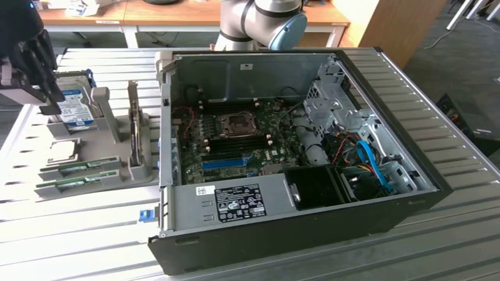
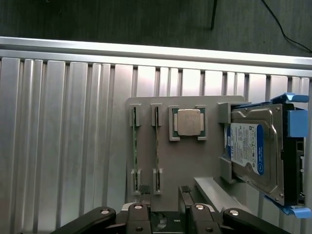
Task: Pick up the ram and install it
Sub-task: 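Pick up the ram and move it above insertion slot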
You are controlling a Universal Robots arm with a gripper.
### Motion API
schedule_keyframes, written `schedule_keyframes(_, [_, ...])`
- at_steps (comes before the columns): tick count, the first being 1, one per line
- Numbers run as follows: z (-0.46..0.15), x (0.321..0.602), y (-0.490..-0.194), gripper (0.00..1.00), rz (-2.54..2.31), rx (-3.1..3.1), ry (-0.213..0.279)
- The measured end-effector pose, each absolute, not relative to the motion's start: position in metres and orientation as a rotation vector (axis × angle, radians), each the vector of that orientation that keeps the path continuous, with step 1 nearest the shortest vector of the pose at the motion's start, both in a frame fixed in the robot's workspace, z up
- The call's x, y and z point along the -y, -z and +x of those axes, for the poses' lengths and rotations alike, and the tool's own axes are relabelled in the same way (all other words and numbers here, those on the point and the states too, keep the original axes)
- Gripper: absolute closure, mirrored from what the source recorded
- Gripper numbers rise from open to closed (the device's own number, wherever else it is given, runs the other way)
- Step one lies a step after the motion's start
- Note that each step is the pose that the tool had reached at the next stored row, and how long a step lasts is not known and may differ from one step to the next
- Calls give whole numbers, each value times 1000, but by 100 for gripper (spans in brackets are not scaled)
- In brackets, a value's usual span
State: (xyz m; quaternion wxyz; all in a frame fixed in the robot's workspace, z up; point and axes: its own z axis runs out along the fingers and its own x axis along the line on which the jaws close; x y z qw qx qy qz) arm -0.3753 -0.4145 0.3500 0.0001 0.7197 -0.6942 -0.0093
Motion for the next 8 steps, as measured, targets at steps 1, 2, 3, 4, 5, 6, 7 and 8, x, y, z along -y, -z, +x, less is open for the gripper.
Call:
schedule_keyframes(1, [-375, 415, -348, 64, 2261, 2181, 29])
schedule_keyframes(2, [-375, 415, -346, 64, 2261, 2181, 29])
schedule_keyframes(3, [-375, 415, -344, 64, 2261, 2181, 29])
schedule_keyframes(4, [-375, 415, -343, 64, 2261, 2181, 29])
schedule_keyframes(5, [-375, 415, -341, 64, 2261, 2181, 29])
schedule_keyframes(6, [-375, 415, -339, 64, 2261, 2181, 29])
schedule_keyframes(7, [-375, 415, -337, 64, 2261, 2181, 29])
schedule_keyframes(8, [-375, 415, -335, 64, 2261, 2181, 29])
